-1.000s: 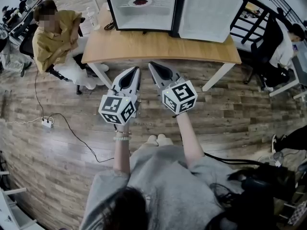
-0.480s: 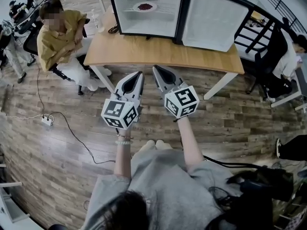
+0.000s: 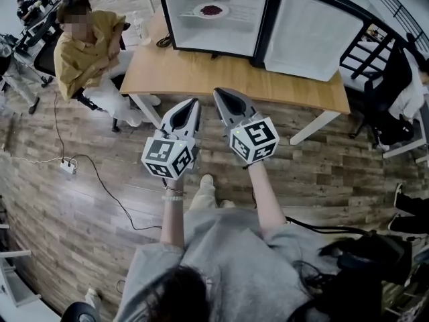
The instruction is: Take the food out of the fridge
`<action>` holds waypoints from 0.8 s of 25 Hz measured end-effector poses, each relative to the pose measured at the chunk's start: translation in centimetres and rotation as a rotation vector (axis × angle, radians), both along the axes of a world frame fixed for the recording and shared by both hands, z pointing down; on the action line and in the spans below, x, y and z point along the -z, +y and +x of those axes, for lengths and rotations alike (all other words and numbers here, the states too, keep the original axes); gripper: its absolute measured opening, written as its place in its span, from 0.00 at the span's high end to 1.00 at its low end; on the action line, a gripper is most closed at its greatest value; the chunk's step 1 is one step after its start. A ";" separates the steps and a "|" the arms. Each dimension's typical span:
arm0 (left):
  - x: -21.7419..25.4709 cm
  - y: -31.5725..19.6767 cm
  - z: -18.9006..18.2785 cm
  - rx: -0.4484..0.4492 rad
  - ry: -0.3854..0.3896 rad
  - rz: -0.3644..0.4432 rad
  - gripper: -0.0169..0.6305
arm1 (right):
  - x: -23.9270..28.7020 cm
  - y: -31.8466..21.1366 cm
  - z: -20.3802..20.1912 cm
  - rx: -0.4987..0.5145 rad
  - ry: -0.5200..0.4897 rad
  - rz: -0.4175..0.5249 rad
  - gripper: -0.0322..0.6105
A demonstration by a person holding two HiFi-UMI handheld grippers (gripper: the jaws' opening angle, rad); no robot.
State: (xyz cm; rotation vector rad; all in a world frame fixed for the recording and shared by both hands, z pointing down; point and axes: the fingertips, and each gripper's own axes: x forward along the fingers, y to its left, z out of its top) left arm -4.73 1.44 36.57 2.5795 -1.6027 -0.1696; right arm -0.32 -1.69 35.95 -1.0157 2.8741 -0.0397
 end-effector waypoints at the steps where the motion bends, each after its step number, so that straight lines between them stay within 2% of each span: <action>1: 0.1 -0.8 -0.3 -0.002 -0.002 0.002 0.96 | -0.1 -0.7 -0.4 0.001 0.002 0.000 0.94; 11: 1.7 -9.5 -2.0 -0.086 -0.019 0.034 0.96 | 1.2 -8.7 -2.2 -0.061 -0.004 0.018 0.94; 20: 0.8 -13.5 -3.4 -0.158 -0.018 0.030 0.96 | 0.7 -12.5 -3.6 -0.129 0.018 0.032 0.94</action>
